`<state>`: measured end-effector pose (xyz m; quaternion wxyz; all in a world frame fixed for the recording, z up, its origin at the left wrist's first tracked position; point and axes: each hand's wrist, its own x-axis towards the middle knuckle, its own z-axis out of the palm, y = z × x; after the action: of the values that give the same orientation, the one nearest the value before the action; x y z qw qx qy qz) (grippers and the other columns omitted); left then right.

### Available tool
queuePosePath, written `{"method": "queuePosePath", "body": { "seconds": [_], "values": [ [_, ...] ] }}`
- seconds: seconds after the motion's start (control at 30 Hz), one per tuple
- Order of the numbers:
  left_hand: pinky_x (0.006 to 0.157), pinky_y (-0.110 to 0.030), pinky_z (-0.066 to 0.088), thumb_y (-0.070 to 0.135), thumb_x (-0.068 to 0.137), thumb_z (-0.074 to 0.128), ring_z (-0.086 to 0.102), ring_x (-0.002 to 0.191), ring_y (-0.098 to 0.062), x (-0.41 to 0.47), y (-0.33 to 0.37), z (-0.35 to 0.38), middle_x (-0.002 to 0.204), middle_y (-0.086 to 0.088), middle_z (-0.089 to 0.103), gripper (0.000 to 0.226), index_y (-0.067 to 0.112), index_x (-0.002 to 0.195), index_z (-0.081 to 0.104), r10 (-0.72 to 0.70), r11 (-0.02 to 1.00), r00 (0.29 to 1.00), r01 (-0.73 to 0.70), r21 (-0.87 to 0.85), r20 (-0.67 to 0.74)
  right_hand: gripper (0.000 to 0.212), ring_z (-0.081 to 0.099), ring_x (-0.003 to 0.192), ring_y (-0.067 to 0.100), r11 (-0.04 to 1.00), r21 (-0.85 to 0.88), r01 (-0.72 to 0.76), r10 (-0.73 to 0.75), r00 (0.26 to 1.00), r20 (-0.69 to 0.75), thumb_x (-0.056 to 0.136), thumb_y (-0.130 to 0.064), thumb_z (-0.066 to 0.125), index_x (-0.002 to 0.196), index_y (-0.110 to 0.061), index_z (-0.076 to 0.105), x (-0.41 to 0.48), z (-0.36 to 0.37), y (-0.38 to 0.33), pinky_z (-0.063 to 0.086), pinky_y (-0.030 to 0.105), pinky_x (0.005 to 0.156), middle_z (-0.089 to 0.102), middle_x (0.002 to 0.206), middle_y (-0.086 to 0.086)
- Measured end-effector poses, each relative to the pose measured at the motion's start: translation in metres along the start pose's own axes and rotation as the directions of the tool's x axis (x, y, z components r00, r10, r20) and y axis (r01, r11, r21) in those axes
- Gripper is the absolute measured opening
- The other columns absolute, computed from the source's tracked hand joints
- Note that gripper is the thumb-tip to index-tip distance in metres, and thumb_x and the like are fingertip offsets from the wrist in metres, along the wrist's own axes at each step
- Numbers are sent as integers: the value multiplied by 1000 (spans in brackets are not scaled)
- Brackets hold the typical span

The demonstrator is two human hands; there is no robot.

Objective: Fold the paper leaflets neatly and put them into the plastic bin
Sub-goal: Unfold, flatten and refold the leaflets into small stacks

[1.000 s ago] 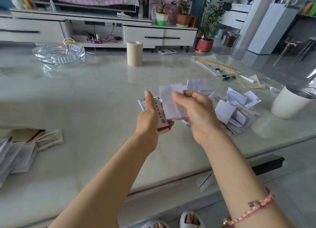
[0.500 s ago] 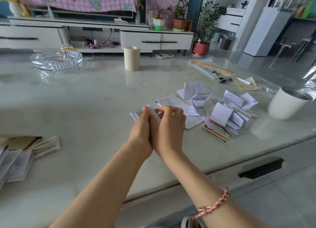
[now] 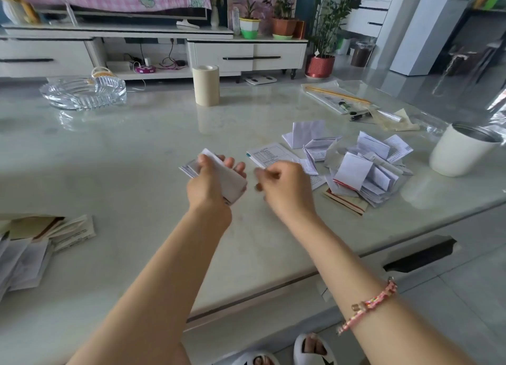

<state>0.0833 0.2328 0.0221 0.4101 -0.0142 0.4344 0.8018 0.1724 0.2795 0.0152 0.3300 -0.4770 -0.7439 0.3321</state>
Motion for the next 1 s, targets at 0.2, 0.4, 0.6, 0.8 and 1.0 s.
{"method": "queuePosePath", "body": {
  "seconds": [0.2, 0.4, 0.6, 0.8, 1.0],
  "values": [
    [52, -20, 49, 30, 98, 42, 45, 36, -11, -14, -5, 10, 54, 4, 48, 30, 15, 74, 50, -126, 992, 991, 126, -9, 41, 35, 30, 125, 29, 751, -660, 32, -123, 988, -91, 95, -35, 43, 117, -14, 60, 37, -25, 37, 24, 37, 98, 39, 138, 9],
    [57, -22, 47, 31, 94, 48, 43, 39, -11, -15, -6, 17, 54, 4, 46, 30, 15, 69, 49, -125, 992, 991, 124, 23, 50, 26, 49, 99, 35, 882, -468, 58, -155, 973, -171, 94, -21, 45, 91, -6, 66, 45, -30, 23, 35, 34, 78, 64, 96, 15],
    [58, -25, 46, 33, 89, 61, 47, 39, -11, -12, -8, 10, 59, 2, 48, 27, 15, 71, 52, -204, 979, 972, 199, 52, 119, 33, 53, 55, 18, 785, 574, -233, 267, 963, 25, 92, -27, 55, 66, -8, 59, 20, -44, -13, 44, 25, 54, 60, 65, 5],
    [58, -29, 52, 68, 82, 44, 67, 90, -25, -9, -14, 2, 110, -9, 68, 66, 15, 117, 60, -130, 970, 981, 96, 223, 143, 40, 62, 60, 13, 704, 601, -378, 164, 910, 380, 84, -51, 59, 83, -11, 67, -10, -40, -26, 51, 24, 59, 65, 68, 0],
    [81, -43, 52, 43, 85, 62, 65, 90, -31, -14, -12, -2, 108, -19, 67, 42, 5, 103, 61, -64, 975, 978, 19, 221, 198, 7, 57, 50, 5, 809, 562, -174, 104, 982, 155, 86, -9, 65, 82, -13, 60, -27, -25, -22, 47, 15, 45, 58, 66, 3]
  ]
}}
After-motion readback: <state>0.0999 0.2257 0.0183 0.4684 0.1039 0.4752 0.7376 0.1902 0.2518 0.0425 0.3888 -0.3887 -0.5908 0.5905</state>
